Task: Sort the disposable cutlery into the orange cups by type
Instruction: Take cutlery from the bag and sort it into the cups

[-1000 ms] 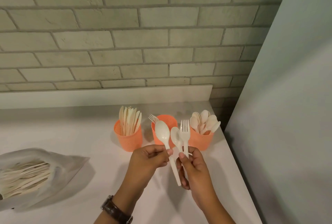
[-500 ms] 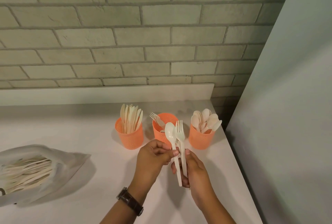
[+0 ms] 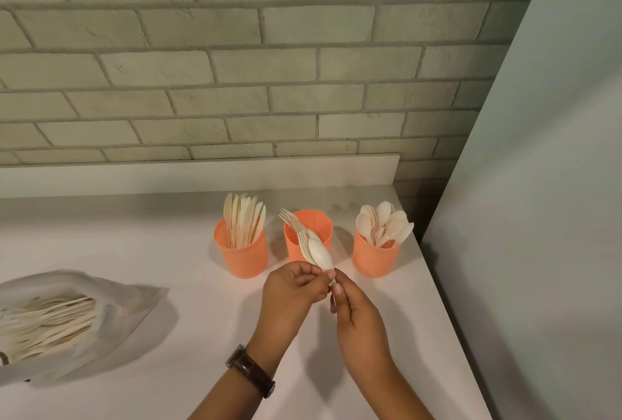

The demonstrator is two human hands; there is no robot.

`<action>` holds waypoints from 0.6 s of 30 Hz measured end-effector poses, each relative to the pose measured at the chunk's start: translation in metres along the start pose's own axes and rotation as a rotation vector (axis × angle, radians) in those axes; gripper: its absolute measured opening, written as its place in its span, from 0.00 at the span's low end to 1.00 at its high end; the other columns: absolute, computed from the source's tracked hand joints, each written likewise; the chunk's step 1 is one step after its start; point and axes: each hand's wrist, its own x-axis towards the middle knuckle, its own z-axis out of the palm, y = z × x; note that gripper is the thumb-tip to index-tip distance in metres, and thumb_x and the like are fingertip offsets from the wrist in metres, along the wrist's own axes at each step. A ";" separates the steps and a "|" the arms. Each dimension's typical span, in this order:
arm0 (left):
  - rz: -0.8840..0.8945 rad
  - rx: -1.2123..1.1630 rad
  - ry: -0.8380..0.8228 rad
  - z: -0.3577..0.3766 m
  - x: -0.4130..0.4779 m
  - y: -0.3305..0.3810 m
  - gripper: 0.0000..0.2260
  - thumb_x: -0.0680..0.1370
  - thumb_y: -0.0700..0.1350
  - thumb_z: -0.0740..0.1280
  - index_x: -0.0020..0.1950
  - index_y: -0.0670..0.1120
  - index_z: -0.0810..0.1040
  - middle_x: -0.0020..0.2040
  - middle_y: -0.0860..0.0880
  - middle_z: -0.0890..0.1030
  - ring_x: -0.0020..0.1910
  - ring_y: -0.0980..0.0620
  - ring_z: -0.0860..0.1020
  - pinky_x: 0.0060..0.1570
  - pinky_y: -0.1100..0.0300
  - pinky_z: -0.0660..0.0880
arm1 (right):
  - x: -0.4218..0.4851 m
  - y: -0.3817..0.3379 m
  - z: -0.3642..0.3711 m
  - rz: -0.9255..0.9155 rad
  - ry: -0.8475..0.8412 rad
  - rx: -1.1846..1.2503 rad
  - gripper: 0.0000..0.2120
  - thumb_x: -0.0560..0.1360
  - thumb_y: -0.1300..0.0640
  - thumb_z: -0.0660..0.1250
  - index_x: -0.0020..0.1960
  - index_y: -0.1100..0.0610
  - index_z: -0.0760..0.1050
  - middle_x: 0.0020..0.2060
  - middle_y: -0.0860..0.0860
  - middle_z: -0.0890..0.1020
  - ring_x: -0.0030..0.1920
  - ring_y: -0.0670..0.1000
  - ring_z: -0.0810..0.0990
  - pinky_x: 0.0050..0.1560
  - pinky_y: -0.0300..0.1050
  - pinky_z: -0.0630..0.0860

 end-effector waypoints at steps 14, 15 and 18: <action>0.125 0.074 -0.112 -0.009 0.000 0.005 0.06 0.67 0.39 0.75 0.38 0.40 0.79 0.28 0.47 0.81 0.28 0.54 0.79 0.37 0.68 0.76 | 0.015 -0.011 -0.041 0.322 -0.228 0.585 0.12 0.72 0.62 0.69 0.54 0.55 0.80 0.29 0.47 0.82 0.25 0.43 0.69 0.33 0.37 0.65; 0.124 0.068 -0.138 -0.010 0.001 0.006 0.06 0.67 0.38 0.75 0.37 0.40 0.79 0.28 0.46 0.82 0.29 0.54 0.79 0.38 0.67 0.77 | 0.016 -0.011 -0.043 0.333 -0.261 0.619 0.12 0.71 0.61 0.70 0.54 0.55 0.79 0.32 0.50 0.83 0.25 0.45 0.66 0.32 0.39 0.63; 0.124 0.043 -0.231 -0.015 0.003 0.013 0.05 0.67 0.35 0.74 0.37 0.39 0.78 0.31 0.43 0.83 0.31 0.52 0.81 0.40 0.62 0.79 | 0.019 -0.011 -0.050 0.299 -0.361 0.656 0.16 0.68 0.58 0.70 0.56 0.55 0.78 0.38 0.55 0.84 0.26 0.47 0.63 0.30 0.39 0.63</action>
